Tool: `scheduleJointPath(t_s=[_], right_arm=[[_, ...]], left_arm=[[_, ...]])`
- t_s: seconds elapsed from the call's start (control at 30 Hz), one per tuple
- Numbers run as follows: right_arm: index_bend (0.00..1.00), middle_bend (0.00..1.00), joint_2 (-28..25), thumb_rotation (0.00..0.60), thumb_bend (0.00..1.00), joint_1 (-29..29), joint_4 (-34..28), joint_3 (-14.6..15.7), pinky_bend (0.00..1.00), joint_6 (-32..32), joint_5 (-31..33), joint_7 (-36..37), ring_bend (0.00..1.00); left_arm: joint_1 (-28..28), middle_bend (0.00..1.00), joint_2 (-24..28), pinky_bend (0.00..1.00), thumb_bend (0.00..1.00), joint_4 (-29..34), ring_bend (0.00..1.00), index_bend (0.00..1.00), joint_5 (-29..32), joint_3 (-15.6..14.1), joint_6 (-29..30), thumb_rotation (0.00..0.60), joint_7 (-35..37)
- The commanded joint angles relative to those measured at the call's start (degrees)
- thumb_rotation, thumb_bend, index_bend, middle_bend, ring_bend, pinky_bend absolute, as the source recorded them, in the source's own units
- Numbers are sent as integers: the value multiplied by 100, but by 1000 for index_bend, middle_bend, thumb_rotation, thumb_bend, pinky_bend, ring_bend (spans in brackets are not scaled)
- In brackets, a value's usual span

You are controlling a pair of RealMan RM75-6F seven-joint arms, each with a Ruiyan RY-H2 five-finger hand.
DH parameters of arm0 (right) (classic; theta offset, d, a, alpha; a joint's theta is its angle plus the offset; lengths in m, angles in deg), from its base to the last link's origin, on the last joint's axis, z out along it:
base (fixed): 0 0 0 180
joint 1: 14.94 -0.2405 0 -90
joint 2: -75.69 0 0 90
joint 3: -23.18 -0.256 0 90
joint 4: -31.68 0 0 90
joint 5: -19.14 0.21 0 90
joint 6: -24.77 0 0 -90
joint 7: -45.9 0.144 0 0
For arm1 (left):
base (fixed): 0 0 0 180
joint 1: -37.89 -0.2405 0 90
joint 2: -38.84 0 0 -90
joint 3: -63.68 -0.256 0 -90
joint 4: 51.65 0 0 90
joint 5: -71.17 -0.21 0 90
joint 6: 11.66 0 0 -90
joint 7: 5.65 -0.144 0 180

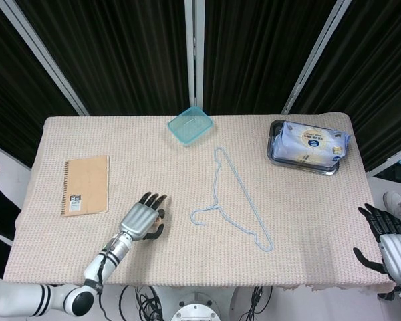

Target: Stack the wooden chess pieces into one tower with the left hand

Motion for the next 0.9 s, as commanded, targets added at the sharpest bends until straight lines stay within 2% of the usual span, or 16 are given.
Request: scheduleJointPath(t_s=[0.03,0.27,0.43,0.53,0.63,0.67,0.73,0.8,0.87,0.9], right_arm=[[0,0,-1,600,263,3,-4,-3,0,-5,6,0,0],[0,0,1,600,263,0,-3,-1,0,4,2,-7,0],[0,0,-3,600,263,5,3,-10,0,-9,16,15,0],[0,0,-1,600,263,-3,3,-12,0,6,20,11,0],[0,0,-2,600,263,-7,-2,-9,0,15,17,3,0],[0,0,-3,600,263,-6,-2,-9,0,13,16,6,0],[0,0,-8,600,263,-5,1,-13,0,6,18,21,0],[0,0,-11,600,263,-4,9,-16,0,4,22,44,0],[0,0,-15,600,263,-4,16,-15,0,4,20,67,0],[0,0,-16,600,263,-5,20,-14,0,5,18,78,0]], left_arm=[[0,0,8,0,518,13,0,386,-4,-5,4,306,-3],[-14,0,27,0,517,40,0,388,-20,13,22,321,70],[-13,0,103,0,517,148,0,368,-224,142,11,348,393],[-6,0,157,0,495,254,0,346,-413,296,31,420,700],[-29,0,137,0,454,299,0,330,-616,515,242,577,947],[-38,1,113,0,438,289,0,325,-713,572,346,600,973],[-93,22,20,0,381,276,0,328,-926,714,676,600,1029],[-201,98,-186,0,331,200,2,360,-1162,863,1155,600,1088],[-263,196,-339,4,325,99,26,405,-1272,945,1431,600,1072],[-276,211,-392,5,325,30,35,411,-1276,975,1525,600,967]])
